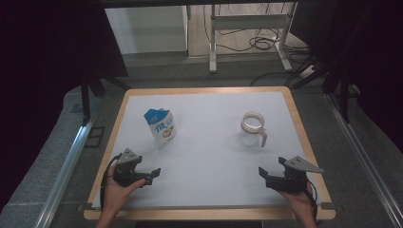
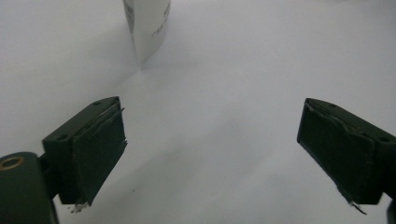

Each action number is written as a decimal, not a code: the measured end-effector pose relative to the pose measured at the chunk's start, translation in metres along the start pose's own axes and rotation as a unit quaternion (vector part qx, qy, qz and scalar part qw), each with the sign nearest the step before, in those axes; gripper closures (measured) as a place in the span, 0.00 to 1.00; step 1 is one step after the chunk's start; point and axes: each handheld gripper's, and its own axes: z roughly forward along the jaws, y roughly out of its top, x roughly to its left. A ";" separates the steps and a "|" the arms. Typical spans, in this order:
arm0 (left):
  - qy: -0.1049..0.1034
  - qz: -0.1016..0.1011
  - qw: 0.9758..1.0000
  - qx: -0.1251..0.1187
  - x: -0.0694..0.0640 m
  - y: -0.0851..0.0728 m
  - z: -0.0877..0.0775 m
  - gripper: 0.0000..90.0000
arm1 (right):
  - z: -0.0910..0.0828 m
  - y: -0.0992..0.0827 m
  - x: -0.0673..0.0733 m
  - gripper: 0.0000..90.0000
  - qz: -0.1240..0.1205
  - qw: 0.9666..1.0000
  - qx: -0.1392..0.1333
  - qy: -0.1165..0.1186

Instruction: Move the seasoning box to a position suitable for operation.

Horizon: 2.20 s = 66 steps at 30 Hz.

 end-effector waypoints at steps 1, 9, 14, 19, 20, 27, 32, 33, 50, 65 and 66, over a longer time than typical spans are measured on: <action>0.002 0.001 1.000 0.000 -0.001 0.000 0.000 0.11 | 0.000 0.000 0.000 0.14 -0.002 1.000 -0.001 -0.001; 0.008 0.024 1.000 -0.013 -0.003 0.003 -0.004 0.15 | 0.004 0.003 -0.003 0.15 -0.010 1.000 0.008 -0.006; -0.004 0.019 1.000 -0.009 -0.003 -0.002 -0.005 0.16 | 0.007 0.007 -0.001 0.15 0.004 1.000 0.007 -0.001; -0.005 0.028 1.000 -0.012 -0.009 0.000 -0.011 0.17 | 0.001 0.018 0.005 0.15 0.002 1.000 -0.001 0.000; -0.009 0.032 0.999 -0.016 -0.010 0.002 -0.013 0.17 | 0.000 0.019 0.006 0.15 0.001 1.000 -0.003 0.000; -0.025 0.041 0.999 -0.009 -0.008 0.007 -0.008 0.17 | -0.009 0.033 0.009 0.14 -0.032 0.999 0.011 -0.018; -0.037 0.044 0.998 -0.006 -0.008 0.011 -0.006 0.18 | -0.013 0.054 0.003 0.13 -0.022 1.000 0.013 -0.016; -0.037 0.044 0.998 -0.006 -0.008 0.011 -0.006 0.18 | -0.013 0.054 0.003 0.13 -0.022 1.000 0.013 -0.016; -0.034 0.049 0.998 -0.006 -0.008 0.012 -0.002 0.18 | 0.040 0.098 -0.017 0.11 -0.016 0.998 0.058 -0.012; -0.030 0.050 0.998 -0.008 -0.007 0.007 -0.006 0.17 | 0.078 0.110 -0.020 0.09 -0.019 0.996 0.089 -0.006; -0.030 0.050 0.998 -0.008 -0.007 0.006 -0.006 0.17 | 0.081 0.111 -0.020 0.09 -0.020 0.996 0.092 -0.007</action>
